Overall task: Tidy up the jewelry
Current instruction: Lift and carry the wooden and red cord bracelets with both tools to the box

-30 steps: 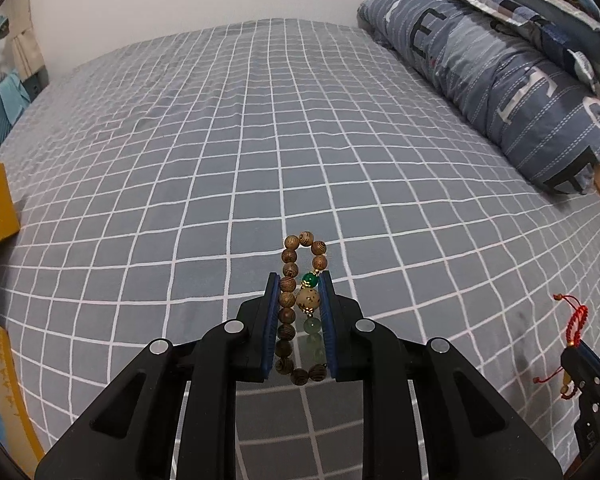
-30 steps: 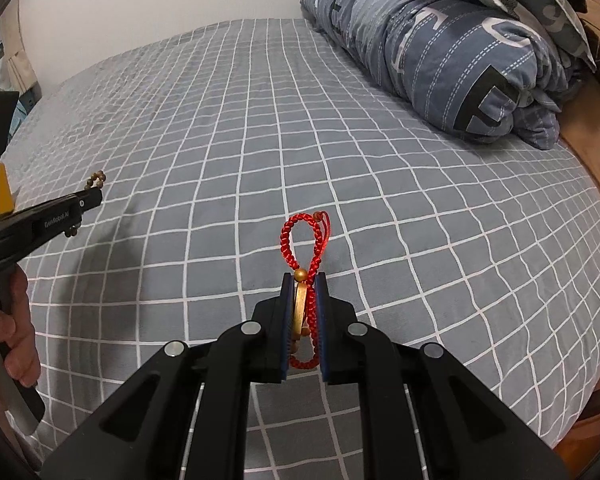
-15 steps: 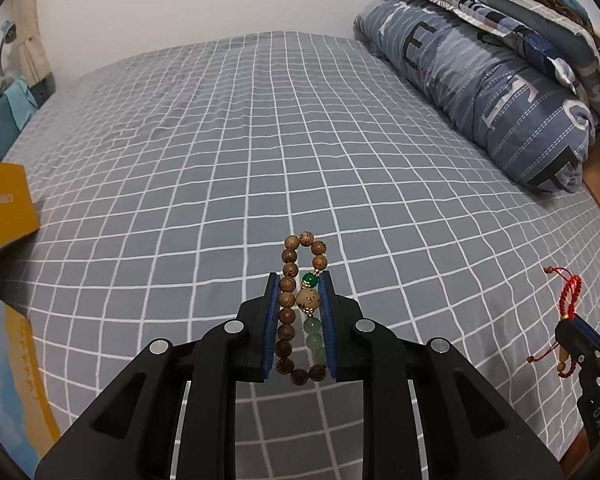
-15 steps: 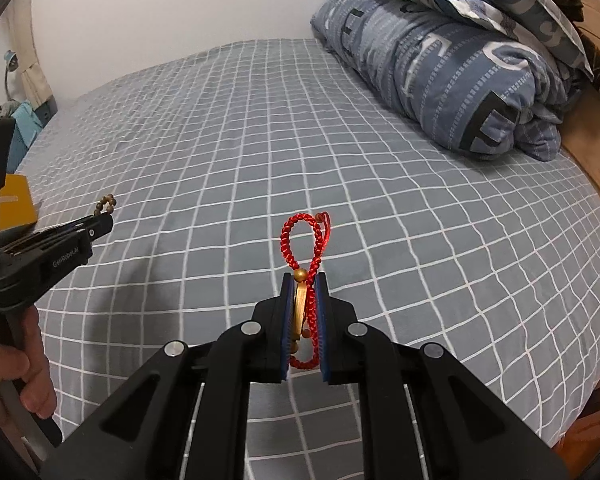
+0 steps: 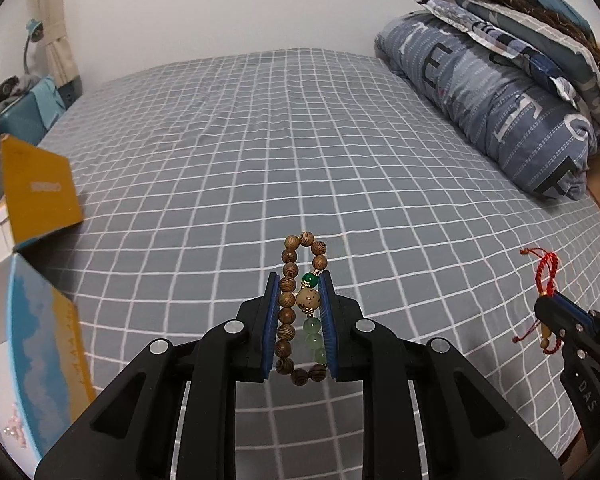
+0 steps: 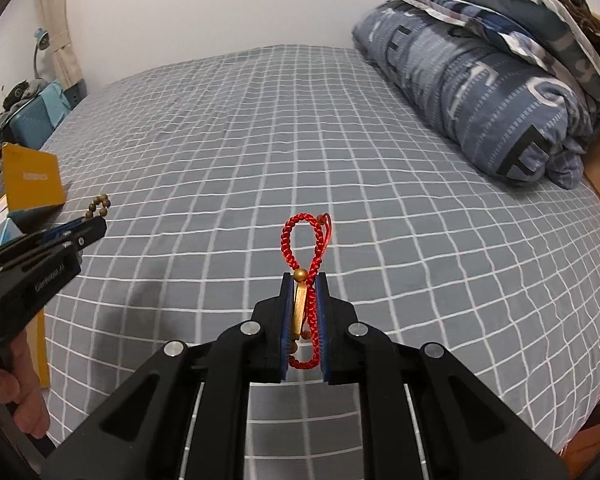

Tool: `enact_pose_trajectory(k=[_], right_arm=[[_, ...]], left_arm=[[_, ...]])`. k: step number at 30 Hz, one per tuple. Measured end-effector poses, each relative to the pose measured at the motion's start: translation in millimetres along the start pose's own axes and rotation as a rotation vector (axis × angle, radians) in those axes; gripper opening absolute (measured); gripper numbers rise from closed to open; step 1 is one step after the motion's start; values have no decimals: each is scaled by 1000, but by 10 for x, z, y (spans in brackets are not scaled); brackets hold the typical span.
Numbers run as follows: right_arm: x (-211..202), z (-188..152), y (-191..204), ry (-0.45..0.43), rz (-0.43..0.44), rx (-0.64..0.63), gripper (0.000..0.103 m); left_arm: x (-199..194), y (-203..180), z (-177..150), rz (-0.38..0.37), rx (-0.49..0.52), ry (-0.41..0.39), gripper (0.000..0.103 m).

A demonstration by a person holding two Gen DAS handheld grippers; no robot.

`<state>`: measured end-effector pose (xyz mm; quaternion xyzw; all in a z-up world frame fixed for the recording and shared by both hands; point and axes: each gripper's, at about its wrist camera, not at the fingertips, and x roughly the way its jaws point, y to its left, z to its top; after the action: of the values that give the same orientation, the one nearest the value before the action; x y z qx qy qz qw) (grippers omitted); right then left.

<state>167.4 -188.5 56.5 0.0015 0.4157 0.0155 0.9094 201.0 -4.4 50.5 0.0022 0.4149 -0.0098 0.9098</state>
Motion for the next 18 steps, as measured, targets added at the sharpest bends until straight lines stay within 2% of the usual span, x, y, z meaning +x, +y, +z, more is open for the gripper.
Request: enact_pose_trajectory(k=[18], right_arm=[[-174, 80, 972, -17, 100, -99, 10]], left_arm=[[-653, 873, -179, 92, -92, -53, 19]])
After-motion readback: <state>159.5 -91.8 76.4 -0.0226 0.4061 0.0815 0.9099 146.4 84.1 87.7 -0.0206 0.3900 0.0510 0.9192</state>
